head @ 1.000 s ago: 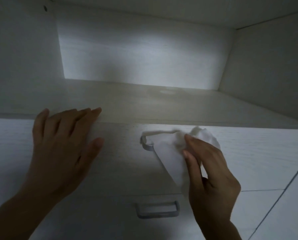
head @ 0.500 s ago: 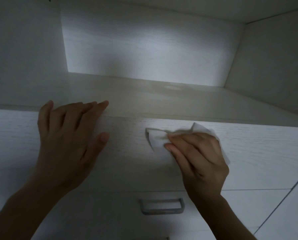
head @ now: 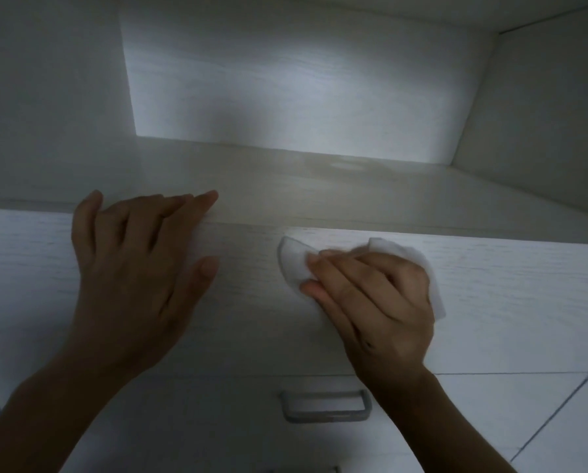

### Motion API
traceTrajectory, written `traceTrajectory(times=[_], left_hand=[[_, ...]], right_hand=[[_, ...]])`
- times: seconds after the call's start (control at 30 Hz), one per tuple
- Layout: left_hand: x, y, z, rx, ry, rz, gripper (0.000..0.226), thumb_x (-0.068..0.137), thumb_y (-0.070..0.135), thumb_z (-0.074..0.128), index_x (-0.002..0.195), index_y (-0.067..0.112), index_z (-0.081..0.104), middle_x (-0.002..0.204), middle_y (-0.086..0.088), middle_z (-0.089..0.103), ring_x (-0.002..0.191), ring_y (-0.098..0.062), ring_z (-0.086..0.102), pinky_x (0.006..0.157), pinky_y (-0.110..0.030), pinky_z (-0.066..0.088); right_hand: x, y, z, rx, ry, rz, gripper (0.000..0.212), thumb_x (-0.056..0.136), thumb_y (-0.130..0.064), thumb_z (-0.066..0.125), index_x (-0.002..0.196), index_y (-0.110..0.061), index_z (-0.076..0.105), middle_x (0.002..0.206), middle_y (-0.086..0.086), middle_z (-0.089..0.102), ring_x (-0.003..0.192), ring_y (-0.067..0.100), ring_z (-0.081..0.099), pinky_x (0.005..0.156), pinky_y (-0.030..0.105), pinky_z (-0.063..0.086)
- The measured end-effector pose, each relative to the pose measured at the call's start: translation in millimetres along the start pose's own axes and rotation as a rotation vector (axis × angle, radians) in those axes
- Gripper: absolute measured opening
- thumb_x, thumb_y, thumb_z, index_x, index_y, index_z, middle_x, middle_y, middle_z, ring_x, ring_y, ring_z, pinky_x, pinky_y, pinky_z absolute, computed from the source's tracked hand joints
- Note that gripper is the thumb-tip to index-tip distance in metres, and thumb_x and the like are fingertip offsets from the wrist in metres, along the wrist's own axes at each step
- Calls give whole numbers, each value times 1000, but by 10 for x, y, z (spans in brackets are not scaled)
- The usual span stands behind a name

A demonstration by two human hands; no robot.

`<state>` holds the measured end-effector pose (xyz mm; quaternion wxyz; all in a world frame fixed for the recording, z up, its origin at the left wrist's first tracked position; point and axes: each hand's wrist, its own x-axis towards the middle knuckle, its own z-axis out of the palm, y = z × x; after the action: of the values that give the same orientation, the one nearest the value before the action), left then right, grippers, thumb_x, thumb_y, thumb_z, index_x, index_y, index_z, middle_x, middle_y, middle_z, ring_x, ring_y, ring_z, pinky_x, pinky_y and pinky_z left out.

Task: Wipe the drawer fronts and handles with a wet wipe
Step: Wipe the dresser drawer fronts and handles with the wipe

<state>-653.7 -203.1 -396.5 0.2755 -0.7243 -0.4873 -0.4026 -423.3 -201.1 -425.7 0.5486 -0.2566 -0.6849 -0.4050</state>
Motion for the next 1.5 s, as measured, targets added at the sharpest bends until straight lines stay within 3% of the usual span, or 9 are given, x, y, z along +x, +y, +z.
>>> traceTrajectory(times=[0.2, 0.33, 0.47, 0.67, 0.73, 0.97, 1.17, 1.43, 1.5], left_hand=[[-5, -18, -14, -1, -50, 30, 69, 101, 52, 16, 140, 7, 52, 124, -21, 58, 112, -42, 48, 110, -63, 18], [8, -11, -20, -29, -31, 17, 66, 103, 51, 16, 139, 9, 52, 123, -18, 58, 113, -36, 44, 118, -41, 5], [9, 2, -3, -47, -18, -5, 64, 104, 50, 16, 137, 10, 54, 121, -16, 58, 112, -38, 45, 118, -35, 0], [-21, -14, 3, -69, -73, -10, 65, 102, 54, 16, 140, 12, 48, 123, -21, 55, 111, -50, 50, 105, -73, 25], [-22, -43, 11, -100, -90, -5, 62, 101, 56, 17, 142, 18, 43, 124, -21, 54, 111, -51, 50, 99, -75, 31], [-4, -54, -48, -56, -99, 15, 64, 100, 48, 20, 140, 9, 51, 126, -21, 58, 114, -43, 50, 109, -68, 21], [-1, 5, -58, -70, -51, -1, 69, 103, 51, 15, 136, 8, 56, 123, -17, 60, 113, -33, 45, 114, -45, 12], [-4, -13, -50, -55, -50, 9, 68, 102, 51, 15, 138, 9, 54, 125, -17, 60, 115, -34, 45, 112, -49, 15], [-2, -24, -46, -60, -52, 15, 67, 103, 52, 15, 138, 10, 54, 125, -16, 59, 115, -33, 45, 116, -42, 10]], right_hand=[[-26, 97, -166, -6, -15, 27, 18, 95, -26, 63, 106, -12, 65, 102, 2, 71, 91, 17, 67, 92, 25, 45], [-80, 136, -212, -44, 63, 95, 18, 95, -25, 63, 108, -14, 69, 99, 3, 66, 94, 18, 59, 98, 22, 40], [-103, -38, -70, -67, 89, 181, 19, 97, -28, 61, 112, -18, 66, 97, 2, 70, 92, 21, 59, 87, 41, 47], [55, -215, 72, -21, -4, 137, 17, 93, -26, 67, 108, -18, 71, 90, 4, 71, 85, 20, 56, 73, 35, 49], [73, -221, 106, -39, -40, 102, 19, 92, -26, 68, 109, -17, 66, 89, 5, 70, 82, 21, 60, 68, 38, 51], [-84, 92, -278, -58, 18, 132, 19, 93, -22, 67, 109, -12, 66, 103, 2, 65, 94, 22, 63, 94, 27, 45], [-72, 81, -261, -106, 16, 139, 20, 97, -31, 60, 110, -17, 68, 91, 7, 72, 92, 22, 57, 88, 27, 40], [127, -199, 96, -60, -42, 59, 21, 88, -19, 73, 104, -18, 60, 95, 4, 61, 84, 19, 53, 67, 34, 48], [73, -173, 87, -58, -71, 47, 26, 88, -20, 73, 110, -18, 59, 105, 4, 54, 92, 20, 53, 72, 34, 49]])
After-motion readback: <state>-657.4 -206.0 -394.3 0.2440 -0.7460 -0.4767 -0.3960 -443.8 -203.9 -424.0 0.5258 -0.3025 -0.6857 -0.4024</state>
